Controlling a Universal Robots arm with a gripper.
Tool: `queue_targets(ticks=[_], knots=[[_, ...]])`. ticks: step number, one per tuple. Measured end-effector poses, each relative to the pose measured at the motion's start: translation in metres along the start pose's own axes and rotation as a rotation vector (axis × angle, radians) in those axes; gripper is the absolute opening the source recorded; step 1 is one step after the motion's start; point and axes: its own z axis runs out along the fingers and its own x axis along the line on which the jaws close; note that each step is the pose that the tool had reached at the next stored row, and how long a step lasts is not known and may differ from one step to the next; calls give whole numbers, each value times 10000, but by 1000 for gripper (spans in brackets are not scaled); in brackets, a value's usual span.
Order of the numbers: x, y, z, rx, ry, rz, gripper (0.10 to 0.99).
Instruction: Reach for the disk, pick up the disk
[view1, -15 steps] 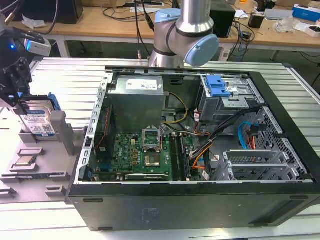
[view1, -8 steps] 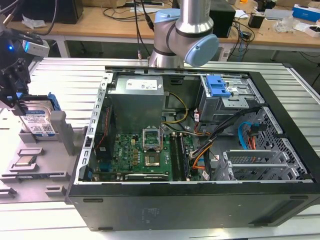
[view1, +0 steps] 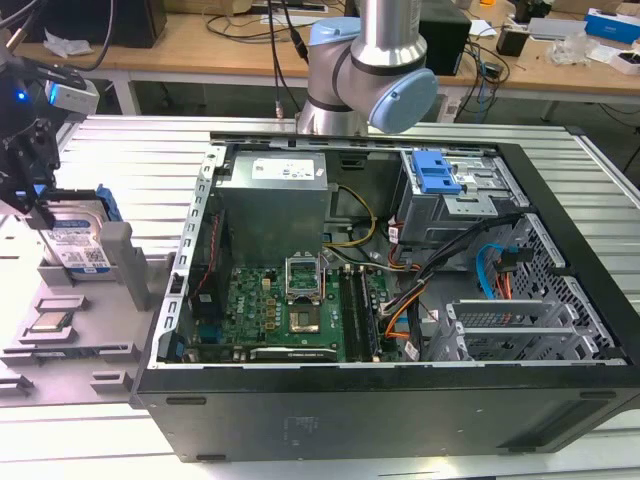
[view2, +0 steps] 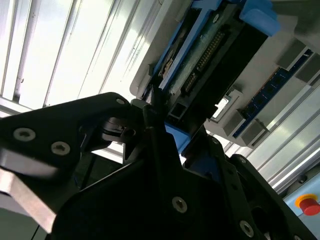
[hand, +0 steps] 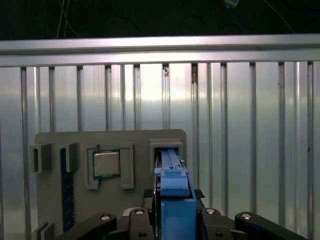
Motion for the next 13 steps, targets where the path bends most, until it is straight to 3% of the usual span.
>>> queue_targets(ticks=[1,13], knots=[[0,0,0,0,0,0,365],[1,1,-6,4,0,0,365]])
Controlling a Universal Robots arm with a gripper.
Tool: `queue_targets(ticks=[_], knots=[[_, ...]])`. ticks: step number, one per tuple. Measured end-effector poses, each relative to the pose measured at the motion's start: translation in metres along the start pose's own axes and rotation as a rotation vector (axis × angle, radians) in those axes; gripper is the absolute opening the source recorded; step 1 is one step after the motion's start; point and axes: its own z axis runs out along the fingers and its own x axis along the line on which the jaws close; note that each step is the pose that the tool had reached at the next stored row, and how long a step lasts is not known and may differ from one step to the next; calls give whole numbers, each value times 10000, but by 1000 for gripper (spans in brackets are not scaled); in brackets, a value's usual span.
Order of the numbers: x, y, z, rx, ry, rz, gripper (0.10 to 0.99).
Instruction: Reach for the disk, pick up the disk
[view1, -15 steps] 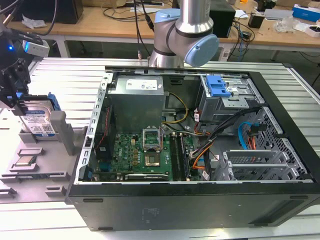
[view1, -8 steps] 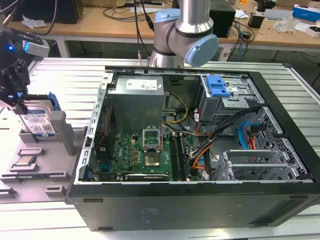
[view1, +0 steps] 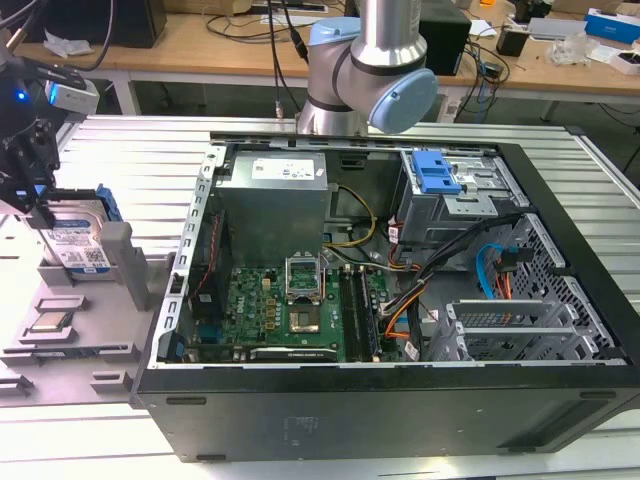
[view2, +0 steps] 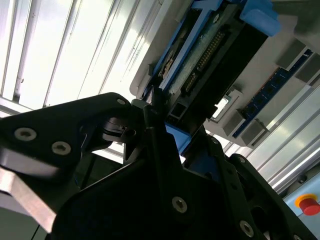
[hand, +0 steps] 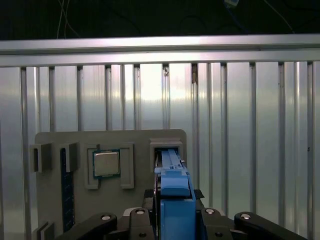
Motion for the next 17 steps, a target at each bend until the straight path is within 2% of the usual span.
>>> queue_targets(ticks=[11,17], knots=[[3,-2,-113,-1,0,0,365],[7,-10,-241,-1,0,1,365]])
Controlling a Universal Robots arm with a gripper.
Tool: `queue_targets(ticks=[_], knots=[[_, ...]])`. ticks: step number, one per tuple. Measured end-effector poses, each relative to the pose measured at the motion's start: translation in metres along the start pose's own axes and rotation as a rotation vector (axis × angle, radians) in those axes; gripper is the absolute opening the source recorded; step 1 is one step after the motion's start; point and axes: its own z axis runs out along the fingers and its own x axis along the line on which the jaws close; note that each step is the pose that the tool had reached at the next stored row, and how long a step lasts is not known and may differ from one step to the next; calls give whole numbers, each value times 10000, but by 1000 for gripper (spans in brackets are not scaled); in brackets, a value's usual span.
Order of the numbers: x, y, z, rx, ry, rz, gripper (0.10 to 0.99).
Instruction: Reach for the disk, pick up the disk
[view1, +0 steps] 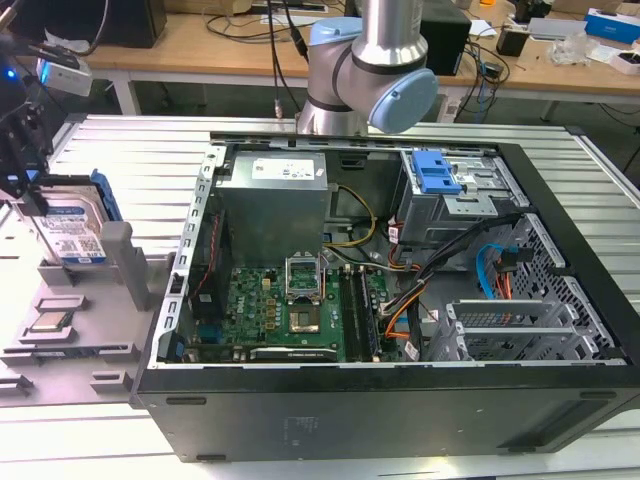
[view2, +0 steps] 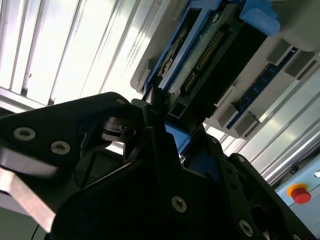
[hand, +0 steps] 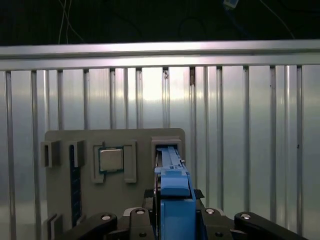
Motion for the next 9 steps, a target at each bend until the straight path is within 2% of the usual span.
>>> queue_targets(ticks=[6,9], knots=[[3,-8,-114,0,0,-1,365],[6,-12,-196,0,1,0,365]])
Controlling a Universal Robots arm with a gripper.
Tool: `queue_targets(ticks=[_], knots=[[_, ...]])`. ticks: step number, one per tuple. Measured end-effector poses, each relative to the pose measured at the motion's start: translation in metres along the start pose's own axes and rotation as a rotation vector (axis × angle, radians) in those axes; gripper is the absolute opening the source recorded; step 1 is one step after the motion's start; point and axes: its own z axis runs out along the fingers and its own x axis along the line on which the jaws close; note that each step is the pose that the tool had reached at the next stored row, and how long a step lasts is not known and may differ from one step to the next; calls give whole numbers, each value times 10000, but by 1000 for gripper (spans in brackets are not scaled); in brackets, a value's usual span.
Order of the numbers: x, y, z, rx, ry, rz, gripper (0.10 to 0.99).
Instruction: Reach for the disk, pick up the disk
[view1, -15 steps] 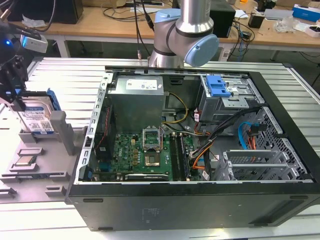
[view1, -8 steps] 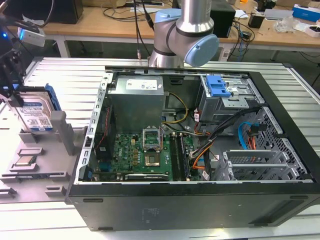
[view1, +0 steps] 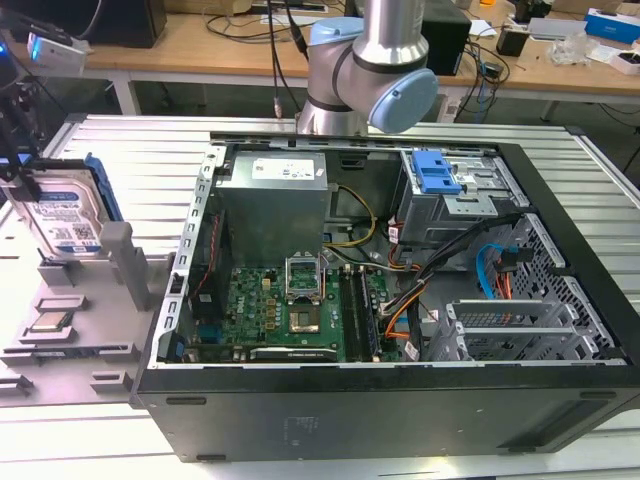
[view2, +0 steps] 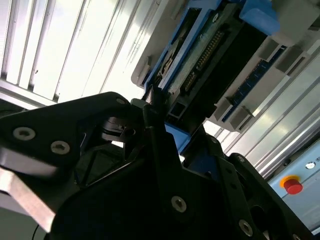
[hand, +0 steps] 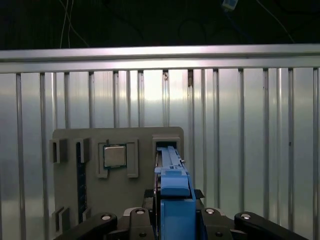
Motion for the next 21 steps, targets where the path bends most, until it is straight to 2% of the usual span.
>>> queue_targets(ticks=[14,21], knots=[[8,-10,-270,0,0,0,365],[12,-15,-375,0,0,0,365]])
